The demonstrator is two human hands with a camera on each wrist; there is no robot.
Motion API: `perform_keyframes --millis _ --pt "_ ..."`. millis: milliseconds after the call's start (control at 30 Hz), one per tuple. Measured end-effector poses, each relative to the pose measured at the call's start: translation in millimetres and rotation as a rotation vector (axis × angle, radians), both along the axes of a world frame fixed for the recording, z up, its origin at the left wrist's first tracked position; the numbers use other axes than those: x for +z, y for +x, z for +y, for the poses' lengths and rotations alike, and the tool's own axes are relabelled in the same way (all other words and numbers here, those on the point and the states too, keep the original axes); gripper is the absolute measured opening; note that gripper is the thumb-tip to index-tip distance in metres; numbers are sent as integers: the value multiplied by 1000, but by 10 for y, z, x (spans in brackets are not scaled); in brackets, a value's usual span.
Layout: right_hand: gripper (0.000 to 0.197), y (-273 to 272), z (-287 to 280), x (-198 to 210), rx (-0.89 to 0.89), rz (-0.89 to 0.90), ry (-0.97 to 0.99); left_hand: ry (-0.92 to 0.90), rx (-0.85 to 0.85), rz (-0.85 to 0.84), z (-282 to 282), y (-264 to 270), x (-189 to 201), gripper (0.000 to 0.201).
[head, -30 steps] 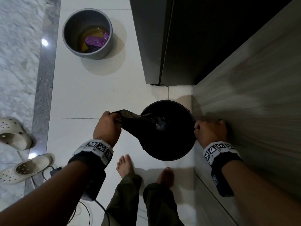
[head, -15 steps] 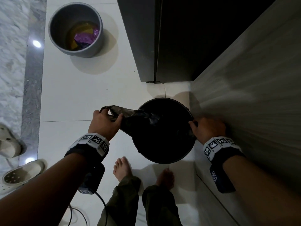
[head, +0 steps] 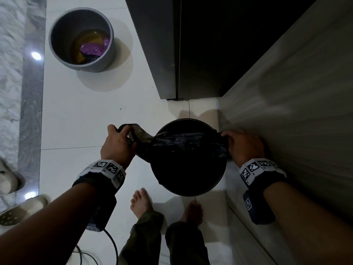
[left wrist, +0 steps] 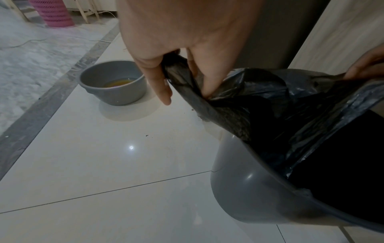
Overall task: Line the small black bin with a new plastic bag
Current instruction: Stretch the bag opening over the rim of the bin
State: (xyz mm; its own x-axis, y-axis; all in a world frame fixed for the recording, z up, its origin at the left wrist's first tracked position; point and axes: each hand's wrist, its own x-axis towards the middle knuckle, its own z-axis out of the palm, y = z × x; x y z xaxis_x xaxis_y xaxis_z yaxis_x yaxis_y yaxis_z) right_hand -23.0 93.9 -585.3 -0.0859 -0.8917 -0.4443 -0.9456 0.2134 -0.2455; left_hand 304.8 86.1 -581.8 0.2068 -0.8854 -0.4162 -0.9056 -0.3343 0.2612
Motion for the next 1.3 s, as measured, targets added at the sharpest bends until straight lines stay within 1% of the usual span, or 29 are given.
perform_keyframes --millis 100,200,267,433,500,600,733,800,866,933,999,1133,1166,1199,1299 --pt "36 40 -88 34 -14 27 23 26 -28 -44 -65 -12 17 50" --pt "39 102 -133 59 -25 57 79 68 -21 -59 -125 -31 -4 54" --pt "41 131 -155 104 -58 41 115 95 18 -47 -167 -43 -34 56" --pt "40 190 -220 149 -113 -12 178 196 122 -16 -294 -95 -79 51" --pt "42 198 -250 93 -132 -24 176 239 155 -17 -341 -111 -96 58" --pt "52 192 -307 -7 -177 -12 184 282 175 -37 -386 -144 -132 76" --pt "57 171 -366 -163 -155 45 193 319 191 -10 -464 -209 -198 94" --pt "61 160 -387 -211 -145 70 215 343 194 -15 -504 -228 -233 99" --pt "64 138 -413 -221 -152 78 227 359 184 -29 -549 -238 -252 100" --pt "59 110 -450 -211 -121 78 170 361 180 -31 -602 -233 -262 100" --pt "48 80 -494 -194 -94 56 86 352 181 -31 -653 -219 -264 99" --pt "13 83 -539 -196 -109 -64 -82 355 184 -31 -721 -209 -277 96" --pt "13 83 -538 -220 -112 -83 -106 361 183 -30 -732 -212 -292 96" --pt "19 79 -536 -248 -114 -92 -106 369 184 -28 -738 -213 -308 97" --pt "30 49 -543 -304 -82 -59 -21 386 196 -21 -745 -229 -358 98"
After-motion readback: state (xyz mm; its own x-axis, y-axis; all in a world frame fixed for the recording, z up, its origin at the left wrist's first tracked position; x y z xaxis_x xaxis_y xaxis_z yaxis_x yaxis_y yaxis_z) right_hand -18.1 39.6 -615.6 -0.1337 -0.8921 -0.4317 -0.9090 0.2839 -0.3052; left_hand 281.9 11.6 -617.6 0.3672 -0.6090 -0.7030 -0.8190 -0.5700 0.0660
